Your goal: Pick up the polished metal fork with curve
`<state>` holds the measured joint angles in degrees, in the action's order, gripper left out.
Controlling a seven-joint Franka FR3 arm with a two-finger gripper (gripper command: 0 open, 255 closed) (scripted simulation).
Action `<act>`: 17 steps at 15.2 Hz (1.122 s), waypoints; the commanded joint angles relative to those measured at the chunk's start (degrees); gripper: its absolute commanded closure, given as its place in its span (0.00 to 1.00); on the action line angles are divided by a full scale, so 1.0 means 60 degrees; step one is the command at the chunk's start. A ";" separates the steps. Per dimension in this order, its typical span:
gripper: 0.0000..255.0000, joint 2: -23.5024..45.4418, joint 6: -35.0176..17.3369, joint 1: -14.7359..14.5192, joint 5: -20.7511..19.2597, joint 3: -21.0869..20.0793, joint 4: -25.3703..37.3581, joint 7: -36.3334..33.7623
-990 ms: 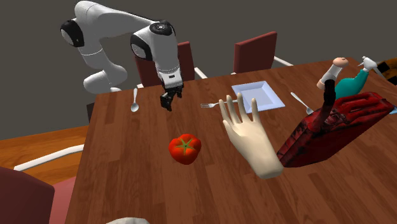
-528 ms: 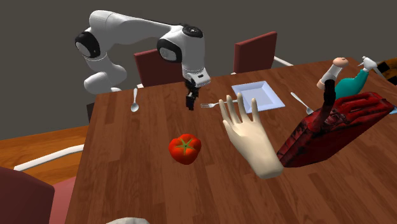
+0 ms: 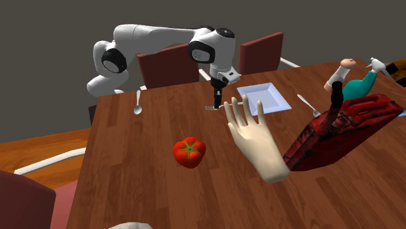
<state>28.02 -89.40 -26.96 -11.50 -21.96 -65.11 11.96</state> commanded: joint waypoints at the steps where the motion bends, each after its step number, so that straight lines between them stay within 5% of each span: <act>1: 0.00 0.0479 0.0238 -0.0292 -0.0202 -0.0026 0.0660 0.0078; 10: 0.00 0.0230 -0.0891 -0.0069 -0.0136 -0.0034 -0.0731 0.0004; 11: 1.00 0.0210 -0.0926 -0.0058 -0.0130 -0.0035 -0.0787 0.0004; 17: 1.00 0.0192 -0.0916 -0.0043 -0.0126 -0.0033 -0.0793 0.0020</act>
<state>29.15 -94.78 -27.35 -12.21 -22.26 -69.60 12.06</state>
